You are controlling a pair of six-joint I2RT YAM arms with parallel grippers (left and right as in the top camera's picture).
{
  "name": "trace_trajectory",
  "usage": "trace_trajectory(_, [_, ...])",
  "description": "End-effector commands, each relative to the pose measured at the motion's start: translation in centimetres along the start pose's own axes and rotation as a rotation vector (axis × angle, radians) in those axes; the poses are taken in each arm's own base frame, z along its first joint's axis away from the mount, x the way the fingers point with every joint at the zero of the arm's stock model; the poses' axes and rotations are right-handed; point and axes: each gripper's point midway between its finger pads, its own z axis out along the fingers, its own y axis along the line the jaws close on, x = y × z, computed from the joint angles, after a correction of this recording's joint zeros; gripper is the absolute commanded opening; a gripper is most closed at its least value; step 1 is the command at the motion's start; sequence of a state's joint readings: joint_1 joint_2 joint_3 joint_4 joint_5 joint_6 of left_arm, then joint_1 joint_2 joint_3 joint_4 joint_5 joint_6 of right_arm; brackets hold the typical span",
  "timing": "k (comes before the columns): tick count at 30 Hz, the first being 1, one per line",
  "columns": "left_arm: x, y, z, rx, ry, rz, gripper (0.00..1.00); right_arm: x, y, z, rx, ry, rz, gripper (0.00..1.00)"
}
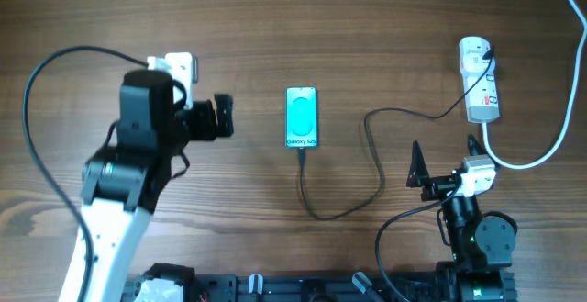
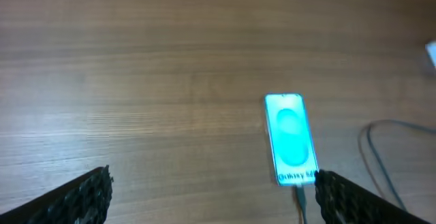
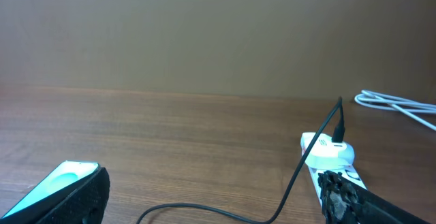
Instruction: Plug charger to phone and switch on socket
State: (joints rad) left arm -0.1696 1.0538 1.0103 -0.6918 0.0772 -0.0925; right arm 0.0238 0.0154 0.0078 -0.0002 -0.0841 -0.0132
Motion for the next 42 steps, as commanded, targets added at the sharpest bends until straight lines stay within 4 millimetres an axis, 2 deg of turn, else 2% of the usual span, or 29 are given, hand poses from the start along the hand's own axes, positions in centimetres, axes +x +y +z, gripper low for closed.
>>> trace_trajectory(1, [1.7, -0.7, -2.0, 0.057, -0.058, 0.085, 1.0, -0.2, -0.1, -0.1, 0.006, -0.011, -0.011, 1.0])
trace_trajectory(6, [3.3, -0.3, -3.3, 0.049, -0.099, 0.089, 1.0, -0.2, -0.1, -0.1, 0.006, -0.011, -0.011, 1.0])
trace_trajectory(13, [4.0, 1.6, -4.8, 0.003, -0.183, 0.051, 1.0, -0.2, -0.1, -0.1, 0.006, -0.011, -0.011, 1.0])
trace_trajectory(17, [6.1, 3.0, -5.6, -0.036, -0.245, 0.025, 1.0, -0.2, -0.1, -0.1, 0.006, -0.011, -0.011, 1.0])
trace_trajectory(22, [5.8, 3.1, -5.1, -0.016, -0.381, -0.006, 1.0, -0.2, -0.1, -0.1, 0.006, -0.011, -0.011, 1.0])
trace_trajectory(27, [6.4, 3.3, -4.6, -0.014, -0.429, 0.0, 1.0, -0.2, -0.1, -0.1, 0.006, -0.011, -0.011, 1.0])
trace_trajectory(31, [7.2, 4.9, -4.5, -0.067, -0.467, -0.169, 1.0, -0.2, -0.1, -0.1, 0.006, -0.011, -0.011, 0.99])
trace_trajectory(37, [8.8, 5.6, -3.3, -0.07, -0.5, -0.176, 1.0, -0.2, -0.1, -0.1, 0.006, -0.011, -0.011, 1.0])
trace_trajectory(42, [8.5, 5.9, -3.2, -0.066, -0.574, -0.17, 1.0, -0.2, -0.1, -0.1, 0.006, -0.011, -0.011, 1.0])
